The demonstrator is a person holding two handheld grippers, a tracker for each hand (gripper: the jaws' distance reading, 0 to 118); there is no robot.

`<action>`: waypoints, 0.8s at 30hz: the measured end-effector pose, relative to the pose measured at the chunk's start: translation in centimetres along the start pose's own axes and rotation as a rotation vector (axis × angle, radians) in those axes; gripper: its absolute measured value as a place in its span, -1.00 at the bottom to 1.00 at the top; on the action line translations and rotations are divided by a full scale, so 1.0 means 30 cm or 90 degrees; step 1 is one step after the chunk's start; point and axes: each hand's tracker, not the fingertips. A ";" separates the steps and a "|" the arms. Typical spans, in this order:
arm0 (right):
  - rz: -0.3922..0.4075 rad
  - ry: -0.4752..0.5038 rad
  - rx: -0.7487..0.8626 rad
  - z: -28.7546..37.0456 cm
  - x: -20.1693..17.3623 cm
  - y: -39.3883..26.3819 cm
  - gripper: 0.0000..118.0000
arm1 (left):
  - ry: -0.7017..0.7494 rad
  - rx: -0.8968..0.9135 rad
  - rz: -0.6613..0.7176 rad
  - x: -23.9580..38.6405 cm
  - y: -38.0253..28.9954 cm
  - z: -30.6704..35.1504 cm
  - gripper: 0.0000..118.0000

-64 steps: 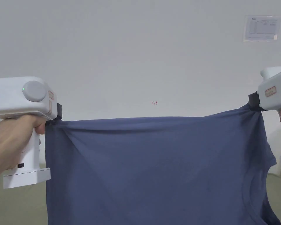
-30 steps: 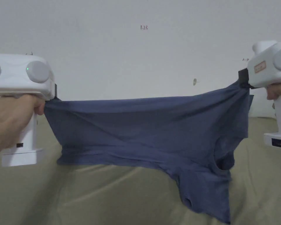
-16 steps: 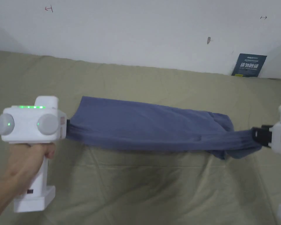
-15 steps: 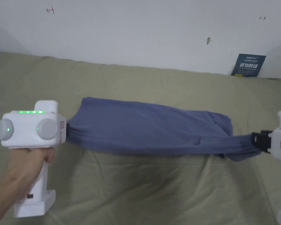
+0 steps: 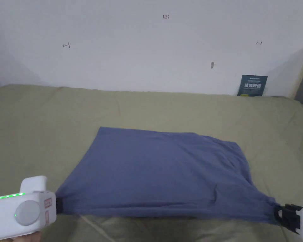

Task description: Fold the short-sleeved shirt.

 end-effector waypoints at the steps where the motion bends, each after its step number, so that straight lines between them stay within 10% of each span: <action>1: 0.000 0.000 -0.007 0.008 0.012 -0.025 -0.97 | -0.004 0.001 0.003 -0.009 -0.027 0.019 -0.90; 20: -0.072 -0.022 -0.101 0.008 0.099 -0.299 -0.95 | -0.020 -0.075 0.063 -0.187 -0.305 0.032 -0.90; 22: -0.074 -0.030 -0.103 -0.005 0.090 -0.299 -0.32 | -0.041 -0.083 0.054 -0.200 -0.303 0.031 -0.72; 23: -0.066 -0.060 -0.107 -0.014 0.086 -0.295 0.60 | -0.053 -0.078 0.068 -0.210 -0.303 0.029 0.12; 24: -0.060 -0.080 -0.118 -0.020 0.085 -0.294 1.00 | -0.051 -0.080 0.066 -0.214 -0.302 0.024 0.86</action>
